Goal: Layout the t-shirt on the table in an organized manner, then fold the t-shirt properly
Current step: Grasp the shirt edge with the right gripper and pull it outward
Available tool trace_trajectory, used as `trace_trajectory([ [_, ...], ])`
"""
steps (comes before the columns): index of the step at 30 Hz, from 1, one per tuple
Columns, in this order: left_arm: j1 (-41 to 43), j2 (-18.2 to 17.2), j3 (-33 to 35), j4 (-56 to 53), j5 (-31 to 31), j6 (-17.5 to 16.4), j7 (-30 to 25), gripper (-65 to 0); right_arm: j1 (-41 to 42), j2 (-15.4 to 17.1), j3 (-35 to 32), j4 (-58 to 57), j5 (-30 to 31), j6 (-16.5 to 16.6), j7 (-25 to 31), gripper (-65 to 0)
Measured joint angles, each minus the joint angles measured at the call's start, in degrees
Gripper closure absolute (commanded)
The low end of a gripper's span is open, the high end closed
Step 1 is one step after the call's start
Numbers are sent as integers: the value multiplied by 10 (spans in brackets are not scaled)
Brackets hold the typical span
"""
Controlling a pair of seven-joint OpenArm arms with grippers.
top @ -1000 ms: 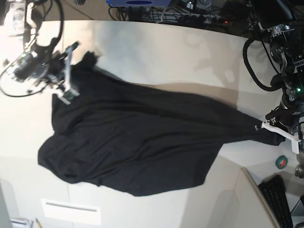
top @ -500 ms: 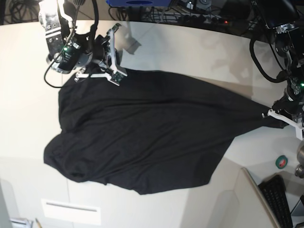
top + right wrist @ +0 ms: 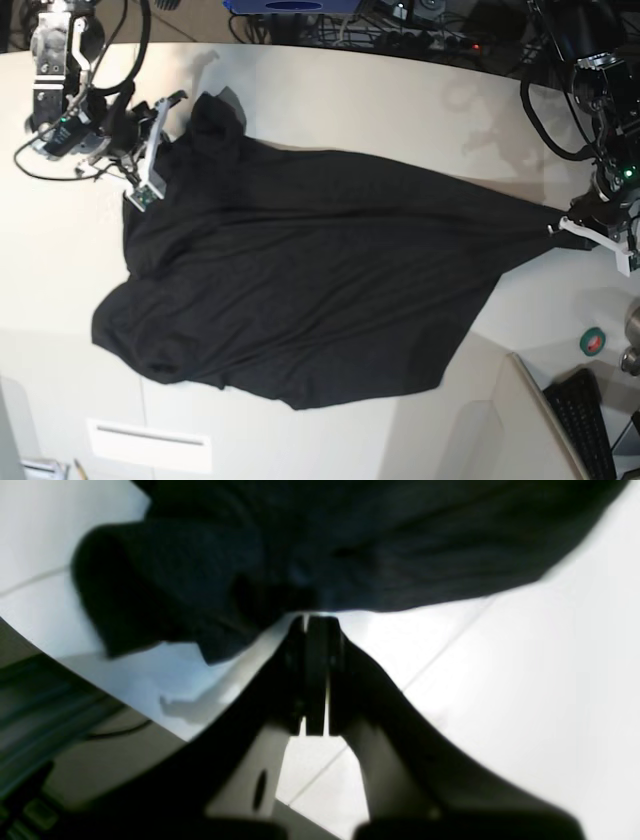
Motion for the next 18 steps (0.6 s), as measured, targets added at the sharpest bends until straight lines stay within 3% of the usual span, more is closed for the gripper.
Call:
trace_trajectory([
  [6,-2,1,2,1,0,0,-2,0,30,-1,-1,-85,-6,0,1,0],
  [18,1,1,2,2,0,0,0,0,56,-19,-2,-105,0,0,4,0],
])
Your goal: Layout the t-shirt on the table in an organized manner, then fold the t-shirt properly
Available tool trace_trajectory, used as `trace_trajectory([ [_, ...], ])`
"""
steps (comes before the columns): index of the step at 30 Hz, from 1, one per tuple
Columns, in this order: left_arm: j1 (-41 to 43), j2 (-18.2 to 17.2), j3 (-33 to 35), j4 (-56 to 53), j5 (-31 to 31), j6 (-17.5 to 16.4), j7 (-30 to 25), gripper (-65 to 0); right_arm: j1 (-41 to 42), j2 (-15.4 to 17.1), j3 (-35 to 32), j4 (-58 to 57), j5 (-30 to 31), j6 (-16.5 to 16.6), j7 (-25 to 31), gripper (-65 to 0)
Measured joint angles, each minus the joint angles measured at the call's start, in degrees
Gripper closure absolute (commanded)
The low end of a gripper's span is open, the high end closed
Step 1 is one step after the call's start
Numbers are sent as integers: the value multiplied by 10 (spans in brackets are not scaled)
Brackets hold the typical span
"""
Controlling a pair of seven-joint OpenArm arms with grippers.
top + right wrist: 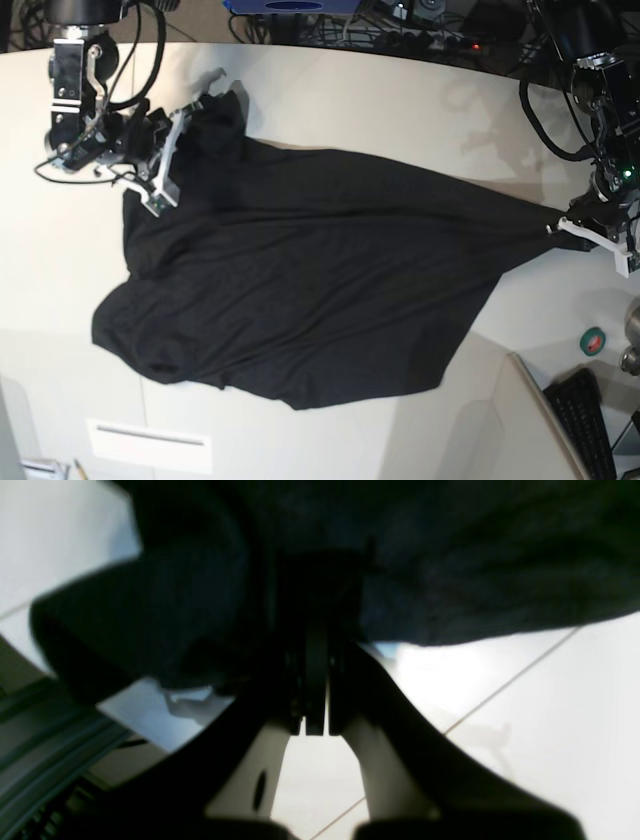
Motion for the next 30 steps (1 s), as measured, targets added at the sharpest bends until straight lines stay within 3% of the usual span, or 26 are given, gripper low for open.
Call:
trace_trajectory([
  [11,0,0,0,1,0,0,0,0,31,11,4,-108,29,7,96,0],
  [20,21,3,1,18,-2,0,0,0,8,102,5,-82,18,7,79,0],
  [26,36,31,19,28,0,-1,-1,0,38,148,5,-112,0,6,69,0],
  [30,38,37,45,28,0,-1,0,0,80,162,8,-153,-87,2,66,0],
])
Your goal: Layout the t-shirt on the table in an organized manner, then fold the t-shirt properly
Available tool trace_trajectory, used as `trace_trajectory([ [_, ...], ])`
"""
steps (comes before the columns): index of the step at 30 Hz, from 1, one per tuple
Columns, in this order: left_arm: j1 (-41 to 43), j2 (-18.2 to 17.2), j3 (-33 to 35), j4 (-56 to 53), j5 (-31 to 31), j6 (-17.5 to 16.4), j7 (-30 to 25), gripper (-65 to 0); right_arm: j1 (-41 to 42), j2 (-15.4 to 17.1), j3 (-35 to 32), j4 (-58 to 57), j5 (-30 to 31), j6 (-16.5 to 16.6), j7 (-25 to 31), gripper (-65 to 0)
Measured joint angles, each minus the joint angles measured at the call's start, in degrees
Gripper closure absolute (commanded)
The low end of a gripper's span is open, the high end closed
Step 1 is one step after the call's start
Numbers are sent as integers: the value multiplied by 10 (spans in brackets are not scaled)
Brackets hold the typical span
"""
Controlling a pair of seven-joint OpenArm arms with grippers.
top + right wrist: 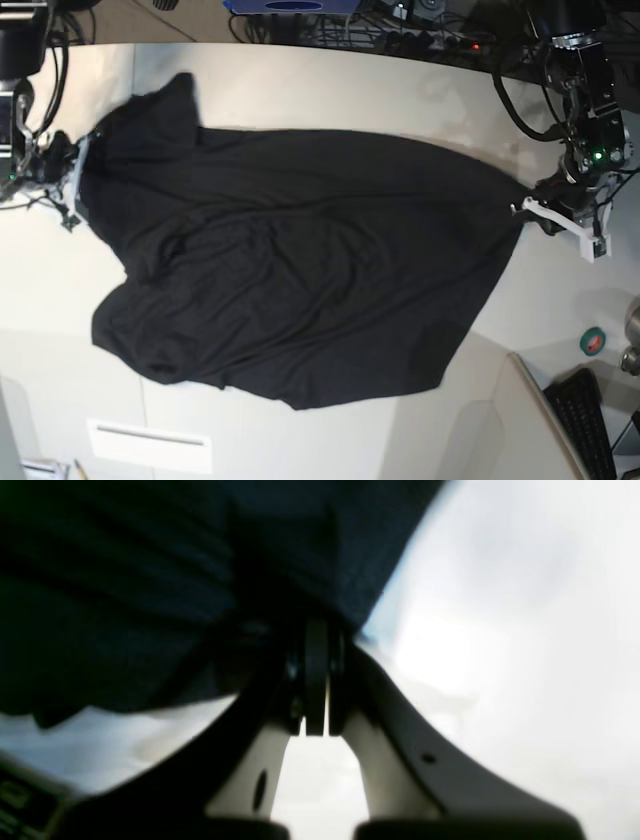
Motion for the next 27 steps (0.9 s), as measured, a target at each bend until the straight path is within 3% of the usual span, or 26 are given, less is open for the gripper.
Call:
trace_trajectory([
  [4,9,1,0,1,1,0,0,0,-8,-20,54,61,-27,-1,-15,0],
  [10,9,0,-4,1,-1,0,-2,0,-33,-101,215,212,-19,0,-38,0],
  [11,10,0,-5,1,-1,0,-2,0,-37,-115,243,219,-19,0,-43,-32],
  [13,11,-1,-6,1,0,1,-2,0,-46,-143,297,217,-26,0,-43,-242],
  [15,11,0,-6,1,0,0,-2,0,-49,-162,333,193,-25,-1,-26,-378],
  [18,9,-1,-6,1,0,1,-2,0,-43,-155,353,108,55,1,10,-384],
  [23,6,-1,-5,1,0,1,-2,0,-41,-89,359,-31,173,-3,15,-378],
  [27,6,-2,-3,1,0,1,-2,0,-43,-78,355,-55,204,-2,19,-377],
])
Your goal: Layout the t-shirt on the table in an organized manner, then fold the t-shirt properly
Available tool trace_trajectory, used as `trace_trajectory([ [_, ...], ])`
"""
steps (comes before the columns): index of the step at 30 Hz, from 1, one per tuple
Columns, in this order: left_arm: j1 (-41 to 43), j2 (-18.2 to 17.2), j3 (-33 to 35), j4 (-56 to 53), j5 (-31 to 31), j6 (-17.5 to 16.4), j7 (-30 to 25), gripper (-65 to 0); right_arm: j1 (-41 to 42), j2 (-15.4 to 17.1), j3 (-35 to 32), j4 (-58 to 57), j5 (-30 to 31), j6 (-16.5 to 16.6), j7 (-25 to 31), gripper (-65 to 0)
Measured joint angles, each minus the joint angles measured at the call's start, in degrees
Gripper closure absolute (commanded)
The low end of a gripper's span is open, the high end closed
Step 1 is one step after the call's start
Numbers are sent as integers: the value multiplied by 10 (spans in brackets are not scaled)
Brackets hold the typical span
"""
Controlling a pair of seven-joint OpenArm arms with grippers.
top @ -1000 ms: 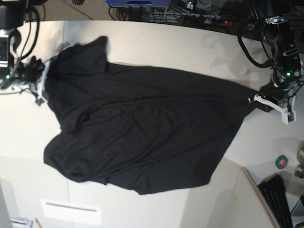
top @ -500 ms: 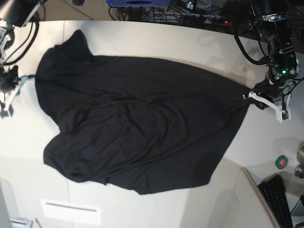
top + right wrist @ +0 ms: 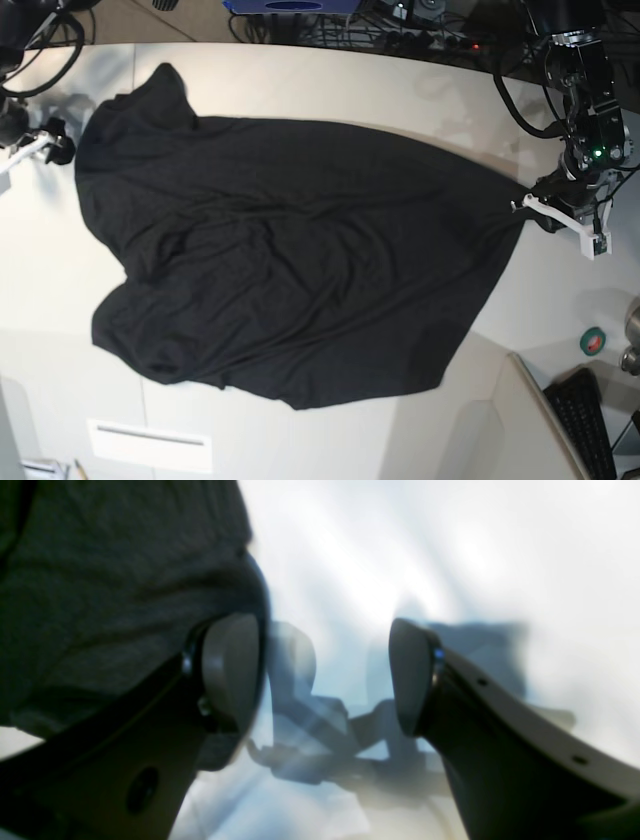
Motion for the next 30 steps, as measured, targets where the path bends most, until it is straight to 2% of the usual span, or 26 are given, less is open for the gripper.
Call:
trace_trajectory([
  [6,0,0,0,0,0,0,0,0,-28,-17,-68,24,23,0,23,-377],
  [12,0,0,-1,0,0,0,0,0,-30,-27,-84,23,32,2,40,-372],
  [14,1,1,-1,0,0,0,0,0,-30,-31,-92,23,34,2,43,-332],
  [18,3,1,-1,0,0,0,0,0,-29,-40,-94,14,41,3,44,-189],
  [23,5,2,-2,0,0,0,0,0,-10,-31,-90,-41,65,18,50,-96],
  [24,5,2,-2,0,0,0,0,0,-10,-30,-91,-43,65,18,57,-62],
  [25,5,1,-2,0,0,0,0,0,-11,-28,-94,-46,61,18,66,0],
  [28,7,1,-2,0,0,0,0,0,-12,-26,-94,-47,59,18,65,0],
  [30,15,1,-2,0,-2,-1,-1,0,-22,-22,-97,-26,56,18,37,0],
])
